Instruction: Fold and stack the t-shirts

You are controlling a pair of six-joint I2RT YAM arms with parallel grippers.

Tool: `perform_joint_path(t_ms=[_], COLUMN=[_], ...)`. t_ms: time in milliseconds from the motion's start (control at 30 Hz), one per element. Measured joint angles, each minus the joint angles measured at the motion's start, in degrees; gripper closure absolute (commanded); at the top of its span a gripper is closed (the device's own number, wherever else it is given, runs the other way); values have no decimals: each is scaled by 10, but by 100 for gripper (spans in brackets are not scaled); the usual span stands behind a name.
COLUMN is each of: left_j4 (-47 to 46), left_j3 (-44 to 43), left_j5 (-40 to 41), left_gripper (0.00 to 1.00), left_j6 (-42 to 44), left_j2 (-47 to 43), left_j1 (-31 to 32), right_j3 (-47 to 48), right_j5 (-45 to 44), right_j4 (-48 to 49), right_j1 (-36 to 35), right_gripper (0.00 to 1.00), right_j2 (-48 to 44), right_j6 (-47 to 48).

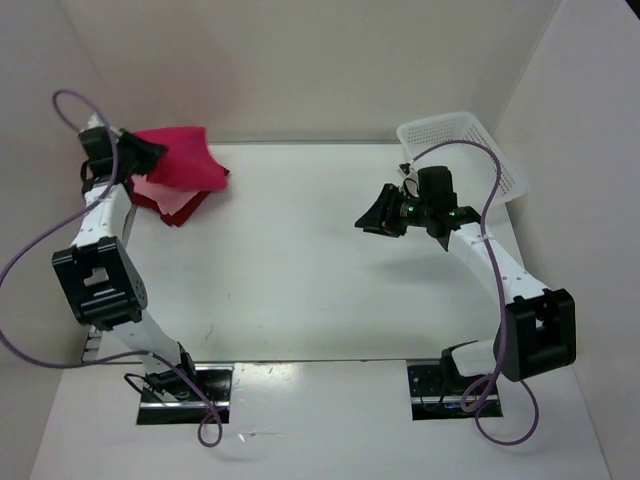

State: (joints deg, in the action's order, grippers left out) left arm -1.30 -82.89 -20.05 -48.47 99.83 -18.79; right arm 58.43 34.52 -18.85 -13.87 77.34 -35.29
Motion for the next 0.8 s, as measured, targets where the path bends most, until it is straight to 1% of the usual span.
perform_joint_path(t_ms=[33, 67, 133, 200, 300, 367, 400, 500, 567, 600, 633, 733, 800], left_j4=[-7, -14, -13, -2, 1, 12, 25, 50, 63, 71, 77, 102, 128], left_j3=[36, 73, 141, 181, 242, 291, 307, 318, 319, 323, 329, 359, 376], left_j5=[7, 14, 24, 29, 31, 40, 47, 65, 81, 87, 90, 77, 50], left_gripper=[26, 1, 0, 0, 0, 0, 0, 0, 0, 0, 0, 0, 0], left_j6=[-1, -1, -9, -10, -11, -13, -13, -10, -9, -9, -9, 4, 19], left_j2=[-15, -29, -49, -52, -75, -122, -148, -209, -239, -256, -268, -315, -341], left_j1=[-29, -52, -85, -99, -94, -89, -86, -83, -84, -84, -84, -84, -84], right_j3=[0, 0, 0, 0, 0, 0, 0, -5, -13, -19, -24, -47, -57], right_j5=[4, 8, 15, 20, 27, 30, 30, 33, 34, 33, 32, 14, -8], right_j4=[0, 0, 0, 0, 0, 0, 0, 2, 1, 1, 0, -2, -14], right_j1=[0, 0, 0, 0, 0, 0, 0, 0, 0, 0, 0, 0, 0], right_gripper=[56, 56, 56, 56, 56, 56, 54, 49, 41, 16, 0, 0, 0], right_j2=[1, 3, 5, 6, 6, 6, 6, 6, 6, 6, 6, 2, -2], right_j6=[0, 0, 2, 4, 6, 8, 9, 15, 17, 19, 16, 24, 26])
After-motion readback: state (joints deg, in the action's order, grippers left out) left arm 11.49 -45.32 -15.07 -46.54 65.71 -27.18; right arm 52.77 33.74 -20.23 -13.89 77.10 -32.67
